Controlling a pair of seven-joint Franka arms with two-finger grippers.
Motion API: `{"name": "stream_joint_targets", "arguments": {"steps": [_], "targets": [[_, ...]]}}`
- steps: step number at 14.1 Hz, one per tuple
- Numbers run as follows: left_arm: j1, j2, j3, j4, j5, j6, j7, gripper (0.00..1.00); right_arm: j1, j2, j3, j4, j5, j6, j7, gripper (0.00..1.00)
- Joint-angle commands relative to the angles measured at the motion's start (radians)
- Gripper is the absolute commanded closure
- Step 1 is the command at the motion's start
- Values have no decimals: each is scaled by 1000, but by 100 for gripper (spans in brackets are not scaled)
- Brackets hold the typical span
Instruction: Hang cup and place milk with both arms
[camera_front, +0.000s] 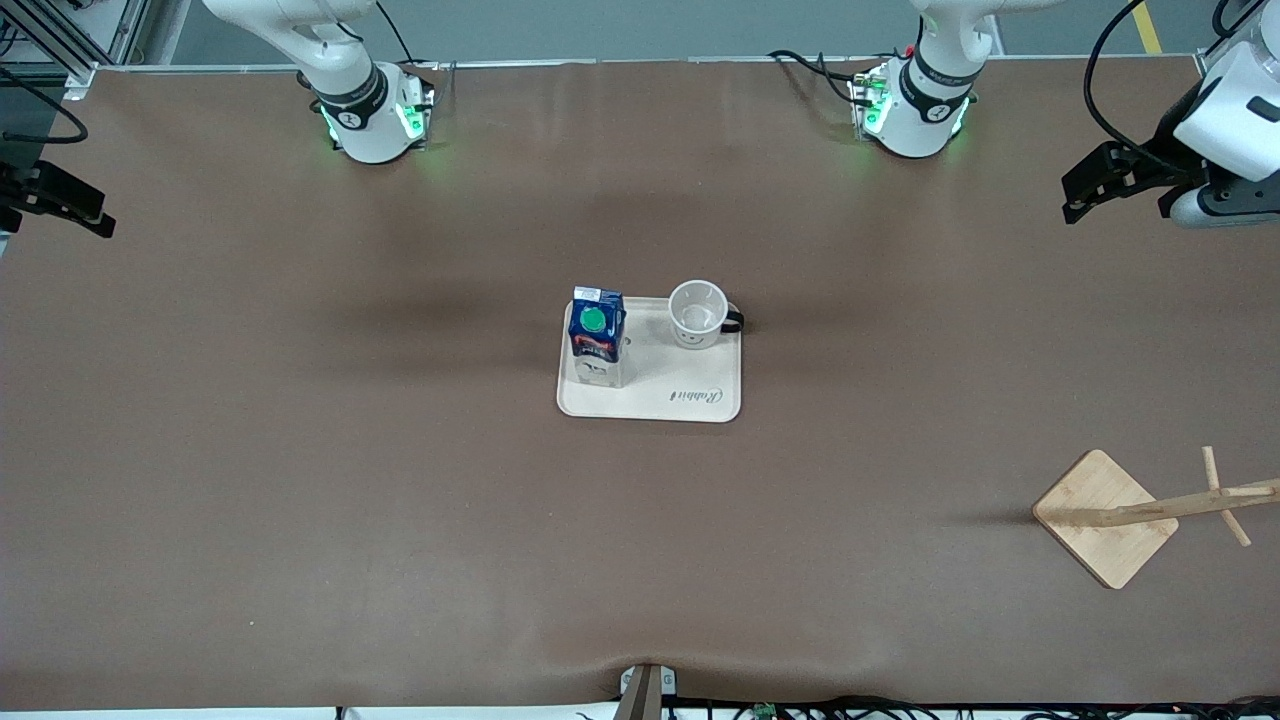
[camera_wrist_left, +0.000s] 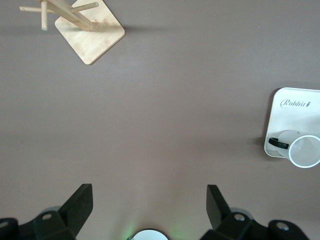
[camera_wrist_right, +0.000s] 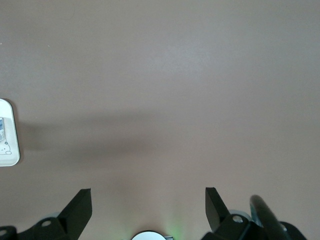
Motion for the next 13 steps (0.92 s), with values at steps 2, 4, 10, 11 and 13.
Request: {"name": "stream_joint_targets", "arguments": {"steps": [2,4,10,11,13], "targets": [[2,8,2,20,-6,-3,7,0,-16,9,7,19,4,-14,-5,0],[2,9,2,20,-6,-3,2,0,-16,9,7,20,4,-12,-4,0],[-4,60,-3,44,-3,-5,-4,0,-11,9,9,20,23,-14,-2,0],[-10,75,-9,41,-4,-5,-4,0,-10,9,10,20,23,-14,-2,0],[-13,113,-29,38,-18,-2,-12,0,-14,9,9,20,23,-14,-2,0]]}}
